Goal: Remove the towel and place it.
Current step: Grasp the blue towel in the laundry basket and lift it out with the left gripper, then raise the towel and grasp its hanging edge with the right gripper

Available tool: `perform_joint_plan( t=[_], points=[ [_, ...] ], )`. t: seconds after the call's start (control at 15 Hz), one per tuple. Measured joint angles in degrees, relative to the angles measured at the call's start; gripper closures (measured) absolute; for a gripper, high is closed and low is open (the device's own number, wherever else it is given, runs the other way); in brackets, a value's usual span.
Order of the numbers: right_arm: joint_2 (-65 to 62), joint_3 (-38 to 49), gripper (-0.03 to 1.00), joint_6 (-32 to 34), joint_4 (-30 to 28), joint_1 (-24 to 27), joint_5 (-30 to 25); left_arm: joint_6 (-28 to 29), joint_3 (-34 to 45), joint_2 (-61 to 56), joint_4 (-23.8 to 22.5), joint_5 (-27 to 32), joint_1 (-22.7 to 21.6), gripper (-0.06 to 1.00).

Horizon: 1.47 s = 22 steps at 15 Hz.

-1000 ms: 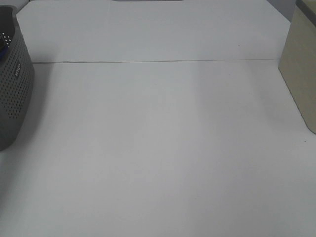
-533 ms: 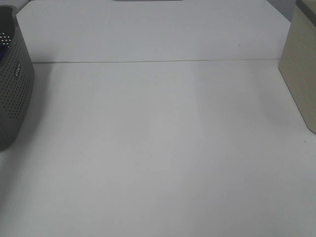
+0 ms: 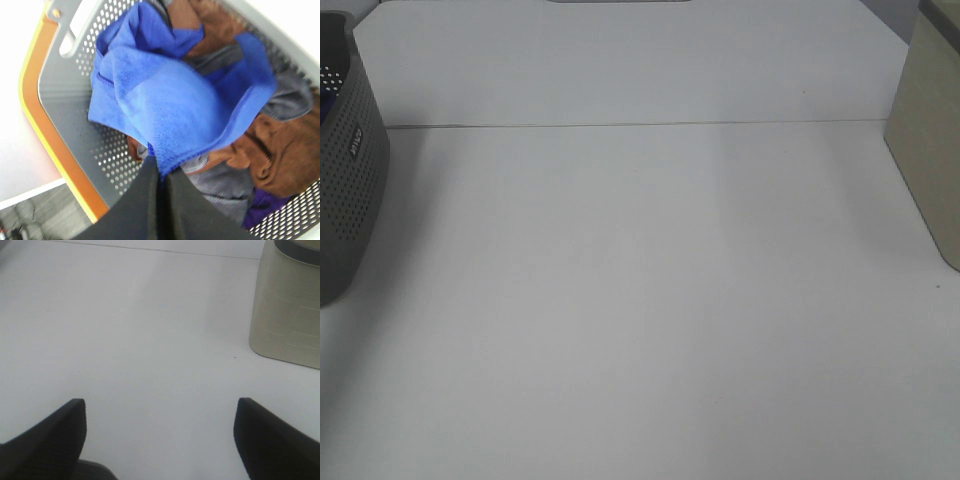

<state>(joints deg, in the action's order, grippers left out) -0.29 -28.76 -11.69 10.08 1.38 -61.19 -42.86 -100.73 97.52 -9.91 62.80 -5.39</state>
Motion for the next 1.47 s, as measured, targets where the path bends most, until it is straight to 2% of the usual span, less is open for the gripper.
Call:
perform_joint_plan(
  t=[0.2, 0.67, 0.93, 1.07, 1.13, 1.27, 1.33, 1.47],
  points=[
    [0.00, 0.00, 0.18, 0.00, 0.00, 0.00, 0.00, -0.97, 0.00, -4.18, 2.06, -0.17, 1.43, 0.94],
    [0.00, 0.00, 0.18, 0.00, 0.69, 0.00, 0.00, -2.58, 0.00, -11.86, 2.46, -0.29, 12.95, 0.94],
    [3.15, -0.11, 0.18, 0.00, 1.89, 0.00, 0.17, -2.64, 0.00, -11.97, 2.41, -0.23, 15.87, 0.94],
    [7.51, -0.80, 0.18, -1.66, 3.95, 0.00, 1.95, -3.78, 0.00, -11.97, 2.41, -0.23, 17.30, 0.94],
    [10.08, -1.20, 0.18, -4.01, 5.96, 0.00, 3.55, -4.87, 0.00, -11.97, 2.35, -0.23, 17.76, 0.94],
    [16.79, -1.89, 0.18, -11.97, 14.04, 0.00, 8.14, -6.07, 0.00, -11.97, 2.12, -1.83, 18.85, 0.94],
    [22.12, -2.35, 0.18, -19.42, 21.49, 0.00, 10.89, -6.82, 0.00, -12.20, 2.06, -3.44, 19.71, 0.94],
    [29.45, -2.64, 0.18, -31.57, 31.80, 0.00, 13.52, -7.45, 0.00, -13.18, 2.06, -7.10, 21.03, 0.94]
  ],
)
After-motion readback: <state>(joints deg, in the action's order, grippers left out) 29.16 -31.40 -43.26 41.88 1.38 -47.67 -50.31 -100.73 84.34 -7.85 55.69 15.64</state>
